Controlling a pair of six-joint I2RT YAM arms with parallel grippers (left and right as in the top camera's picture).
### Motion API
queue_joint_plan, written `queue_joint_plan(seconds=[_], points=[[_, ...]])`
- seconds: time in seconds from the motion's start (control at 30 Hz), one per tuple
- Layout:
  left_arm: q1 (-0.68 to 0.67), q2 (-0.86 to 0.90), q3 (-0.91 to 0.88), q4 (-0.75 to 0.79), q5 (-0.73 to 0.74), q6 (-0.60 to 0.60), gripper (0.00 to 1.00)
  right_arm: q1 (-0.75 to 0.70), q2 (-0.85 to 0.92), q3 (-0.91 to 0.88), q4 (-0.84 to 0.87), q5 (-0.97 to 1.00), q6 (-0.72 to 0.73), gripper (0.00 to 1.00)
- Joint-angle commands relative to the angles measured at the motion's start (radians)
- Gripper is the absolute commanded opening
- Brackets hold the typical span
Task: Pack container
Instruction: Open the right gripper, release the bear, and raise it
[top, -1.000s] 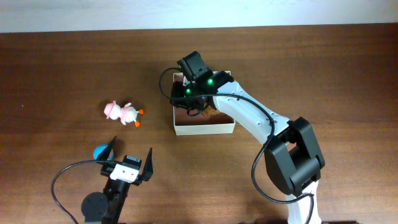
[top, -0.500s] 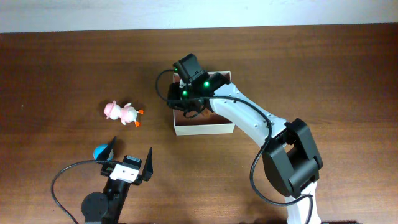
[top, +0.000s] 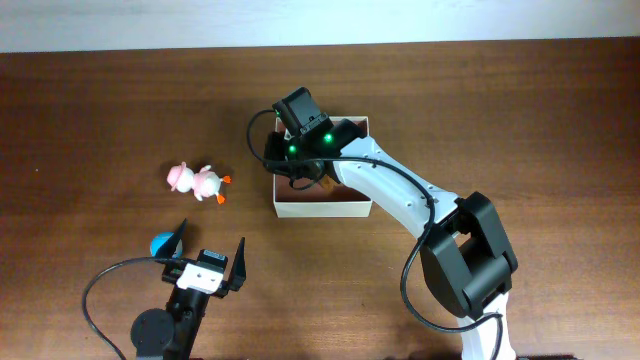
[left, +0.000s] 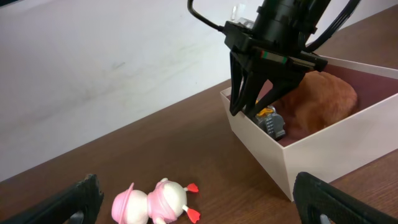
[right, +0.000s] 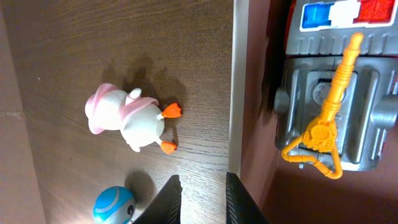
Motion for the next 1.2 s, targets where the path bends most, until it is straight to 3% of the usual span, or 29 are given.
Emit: queue_joint_plan(seconds=[0.0,0.1,0.27,0.37,0.63,0.73,0.87,1.17], points=[[0.000,-0.008,-0.003,-0.006,-0.007,0.005,1.00,0.006,-0.026,0.006,0.006,0.024,-0.002,0.20],[0.000,-0.008,-0.003,-0.006,-0.007,0.005,1.00,-0.001,-0.028,0.011,-0.006,0.024,-0.069,0.22],[0.000,-0.008,-0.003,-0.006,-0.007,0.005,1.00,-0.037,-0.034,0.075,-0.119,0.041,-0.201,0.36],[0.000,-0.008,-0.003,-0.006,-0.007,0.005,1.00,-0.062,-0.041,0.156,-0.240,0.098,-0.282,0.43],[0.000,-0.008,-0.003,-0.006,-0.007,0.004,1.00,-0.142,-0.043,0.391,-0.704,0.400,-0.393,0.46],[0.000,-0.008,-0.003,-0.006,-0.007,0.005,1.00,-0.185,-0.043,0.395,-0.819,0.454,-0.393,0.47],[0.000,-0.008,-0.003,-0.006,-0.007,0.005,1.00,-0.246,-0.043,0.368,-0.901,0.463,-0.393,0.56],[0.000,-0.008,-0.003,-0.006,-0.007,0.005,1.00,-0.338,-0.043,0.206,-0.901,0.455,-0.396,0.76]])
